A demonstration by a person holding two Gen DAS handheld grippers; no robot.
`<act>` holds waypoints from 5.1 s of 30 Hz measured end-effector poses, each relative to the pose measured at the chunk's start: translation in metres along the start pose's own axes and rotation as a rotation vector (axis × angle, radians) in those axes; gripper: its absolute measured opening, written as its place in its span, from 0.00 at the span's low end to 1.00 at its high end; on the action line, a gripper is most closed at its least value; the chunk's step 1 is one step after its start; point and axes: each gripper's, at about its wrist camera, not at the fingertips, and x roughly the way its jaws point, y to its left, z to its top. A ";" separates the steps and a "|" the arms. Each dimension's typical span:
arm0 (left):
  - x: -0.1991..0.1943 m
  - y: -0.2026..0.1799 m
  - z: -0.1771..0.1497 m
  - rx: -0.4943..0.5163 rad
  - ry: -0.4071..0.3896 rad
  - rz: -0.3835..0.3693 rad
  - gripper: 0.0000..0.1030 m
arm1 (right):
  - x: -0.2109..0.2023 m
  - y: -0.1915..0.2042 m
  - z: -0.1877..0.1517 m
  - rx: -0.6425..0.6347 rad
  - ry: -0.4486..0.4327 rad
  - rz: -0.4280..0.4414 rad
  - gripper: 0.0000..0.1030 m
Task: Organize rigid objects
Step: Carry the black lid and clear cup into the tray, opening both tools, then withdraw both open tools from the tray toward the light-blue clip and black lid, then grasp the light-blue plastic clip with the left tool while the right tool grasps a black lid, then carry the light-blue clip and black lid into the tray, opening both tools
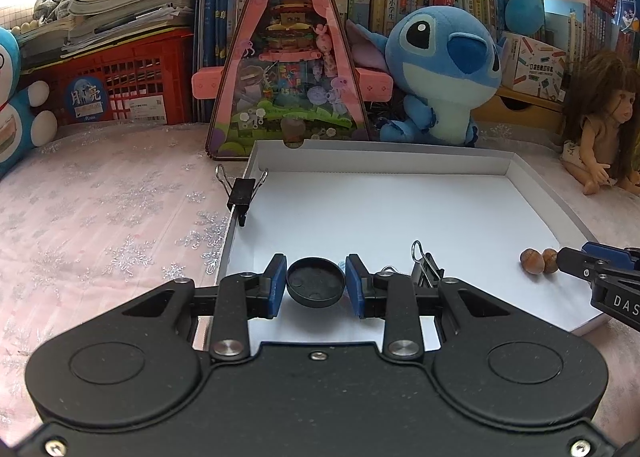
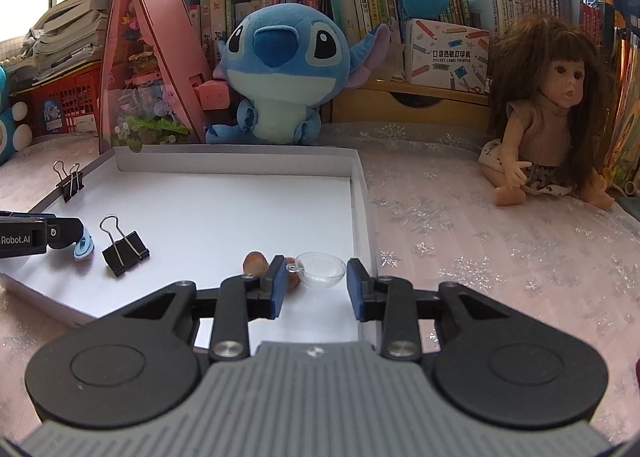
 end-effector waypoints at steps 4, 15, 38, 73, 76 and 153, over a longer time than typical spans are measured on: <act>0.001 0.000 0.000 -0.001 0.000 0.003 0.29 | 0.001 0.001 0.001 0.003 0.012 0.005 0.37; -0.001 -0.001 0.000 0.009 -0.003 0.015 0.40 | 0.003 0.001 0.001 0.006 0.021 0.011 0.53; -0.075 -0.001 -0.022 0.057 -0.062 -0.101 0.81 | -0.051 0.001 -0.021 -0.013 -0.072 0.066 0.85; -0.160 -0.001 -0.119 0.173 -0.042 -0.304 0.75 | -0.157 -0.006 -0.094 -0.066 -0.058 0.228 0.91; -0.162 0.001 -0.125 0.173 -0.026 -0.316 0.69 | -0.161 -0.004 -0.101 -0.082 -0.033 0.260 0.91; -0.121 0.016 -0.023 0.064 -0.112 -0.166 0.15 | -0.119 0.003 -0.014 -0.001 -0.149 0.143 0.35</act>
